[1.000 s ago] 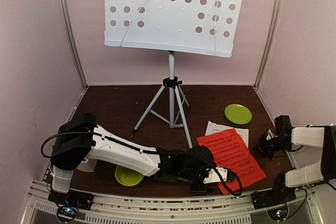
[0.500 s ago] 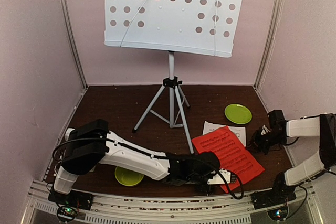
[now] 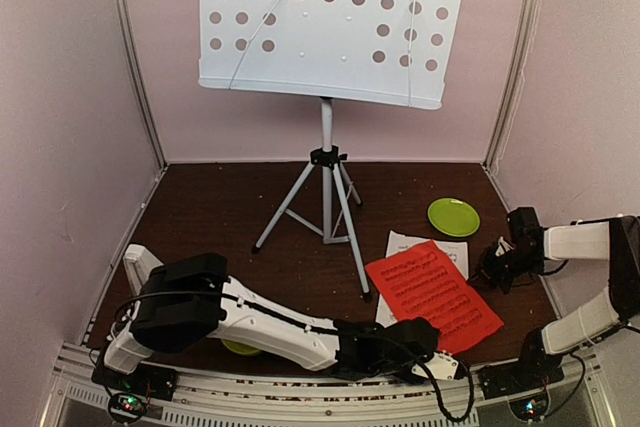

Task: Set up the instrument practice props

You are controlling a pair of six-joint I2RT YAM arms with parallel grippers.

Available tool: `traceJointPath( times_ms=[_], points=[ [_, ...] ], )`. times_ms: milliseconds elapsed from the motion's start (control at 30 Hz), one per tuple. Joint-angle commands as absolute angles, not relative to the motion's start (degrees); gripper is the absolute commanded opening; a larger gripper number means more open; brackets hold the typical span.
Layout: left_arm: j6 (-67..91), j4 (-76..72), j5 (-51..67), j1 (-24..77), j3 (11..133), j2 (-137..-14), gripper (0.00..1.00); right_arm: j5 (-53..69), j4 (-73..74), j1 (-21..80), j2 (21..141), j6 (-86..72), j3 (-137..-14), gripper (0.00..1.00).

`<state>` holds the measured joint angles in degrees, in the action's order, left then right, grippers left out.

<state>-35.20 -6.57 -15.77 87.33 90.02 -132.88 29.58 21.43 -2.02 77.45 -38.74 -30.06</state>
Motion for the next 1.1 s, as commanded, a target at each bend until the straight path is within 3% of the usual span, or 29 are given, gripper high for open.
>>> traceJointPath(
  times_ms=[0, 167, 400, 500, 633, 900, 1067],
  points=[
    [-38.9, -7.5, -19.4, 87.0, 93.0, -136.4, 0.61, 23.9, 26.2, -1.4, 77.4, -37.5, -29.5, 0.00],
    [-37.4, -8.5, -20.9, 86.8, 94.7, -136.8, 0.44, 24.3, 26.5, -1.2, 77.5, -36.8, -29.7, 0.00],
    [-32.0, -6.6, -18.9, 85.1, 95.4, -134.2, 0.02, 28.0, 27.0, -1.3, 75.0, -35.9, -32.8, 0.02],
    [-30.9, -6.7, -17.8, 84.7, 93.7, -131.3, 0.00, 28.7, 27.5, -1.5, 72.0, -35.5, -35.9, 0.12],
    [-27.6, -5.6, -14.3, 83.8, 90.9, -127.2, 0.00, 30.8, 27.1, -1.8, 68.7, -35.3, -38.5, 0.34],
    [-23.5, -3.1, -12.1, 82.4, 86.7, -121.2, 0.00, 34.0, 26.5, -2.0, 64.6, -35.5, -38.8, 0.59],
    [-9.5, 3.5, -3.3, 77.9, 89.4, -114.8, 0.00, 35.6, 28.8, -1.9, 62.0, -34.0, -41.0, 0.70]
  ],
)
